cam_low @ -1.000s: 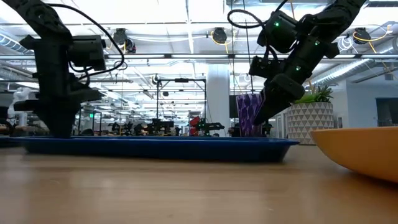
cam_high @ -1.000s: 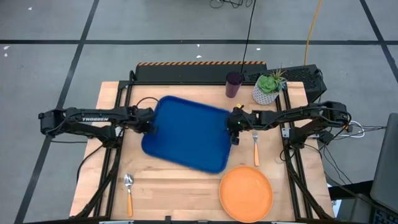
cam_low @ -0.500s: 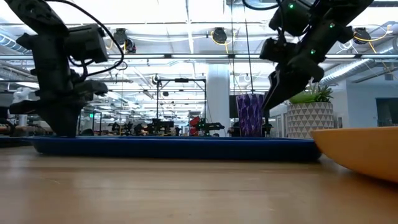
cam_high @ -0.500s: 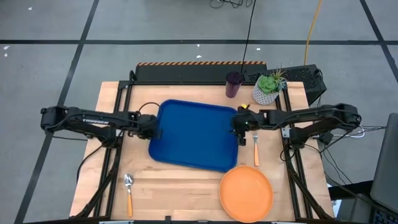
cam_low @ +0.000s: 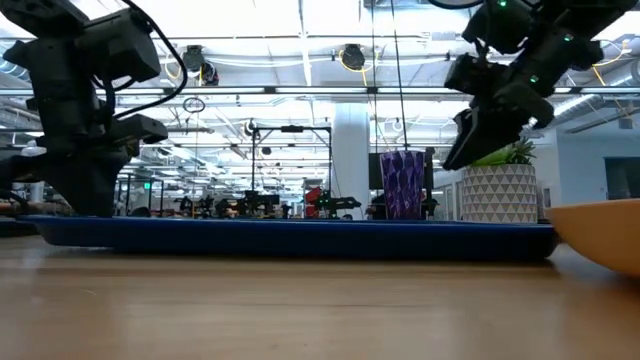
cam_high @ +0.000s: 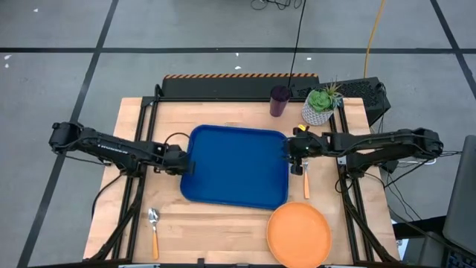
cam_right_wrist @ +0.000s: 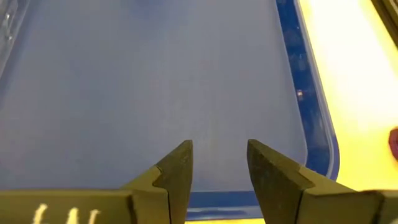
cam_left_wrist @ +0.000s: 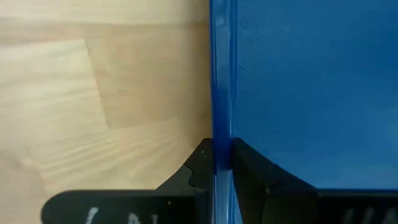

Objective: Pick and place plate/cup/fork/spoon on tray
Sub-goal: Prepare the blue serving tray

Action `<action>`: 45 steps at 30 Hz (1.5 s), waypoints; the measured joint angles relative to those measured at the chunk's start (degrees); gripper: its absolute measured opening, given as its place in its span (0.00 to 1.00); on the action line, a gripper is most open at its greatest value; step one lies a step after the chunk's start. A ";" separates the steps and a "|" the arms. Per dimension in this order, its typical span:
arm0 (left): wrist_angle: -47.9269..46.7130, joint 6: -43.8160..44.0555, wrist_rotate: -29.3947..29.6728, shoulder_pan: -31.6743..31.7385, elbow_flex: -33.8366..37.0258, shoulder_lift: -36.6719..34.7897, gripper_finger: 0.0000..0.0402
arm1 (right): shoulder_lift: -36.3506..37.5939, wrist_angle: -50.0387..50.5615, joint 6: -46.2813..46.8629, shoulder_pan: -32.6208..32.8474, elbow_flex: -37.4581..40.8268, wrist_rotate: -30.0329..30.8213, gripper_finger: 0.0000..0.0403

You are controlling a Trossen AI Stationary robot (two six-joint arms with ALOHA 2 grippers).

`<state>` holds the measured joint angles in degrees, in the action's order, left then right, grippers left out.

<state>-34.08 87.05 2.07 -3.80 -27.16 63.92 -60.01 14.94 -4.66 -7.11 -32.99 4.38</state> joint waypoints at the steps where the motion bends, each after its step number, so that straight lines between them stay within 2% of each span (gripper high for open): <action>1: 0.27 0.56 0.01 -0.34 0.00 0.00 0.09 | 0.75 0.00 0.37 0.00 0.60 0.00 0.36; 12: 2.21 4.43 0.06 -3.34 -0.02 0.00 0.12 | 9.79 2.88 3.66 0.00 3.62 0.00 0.36; 17: 4.24 7.80 0.06 -6.51 -0.04 0.00 0.12 | 12.48 2.97 3.96 0.00 3.66 0.00 0.36; 22: 2.39 9.45 -0.02 -8.47 -0.07 -0.02 0.12 | 13.56 3.08 3.97 0.00 3.66 0.00 0.36; 34: 2.71 -1.18 -0.53 -6.70 -0.11 -0.09 0.13 | 13.64 2.98 3.49 0.00 3.66 0.00 0.36; 37: 2.45 -1.99 -0.57 -6.71 -0.14 -0.09 0.17 | 13.64 2.96 3.36 0.00 3.66 0.00 0.36; 45: -2.18 2.34 1.48 -6.71 -0.20 -0.11 0.37 | 13.62 2.95 3.53 0.00 3.66 -0.02 0.36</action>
<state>-36.27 89.39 3.54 -10.50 -27.35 63.81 -46.39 17.89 -1.13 -7.11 -29.32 4.36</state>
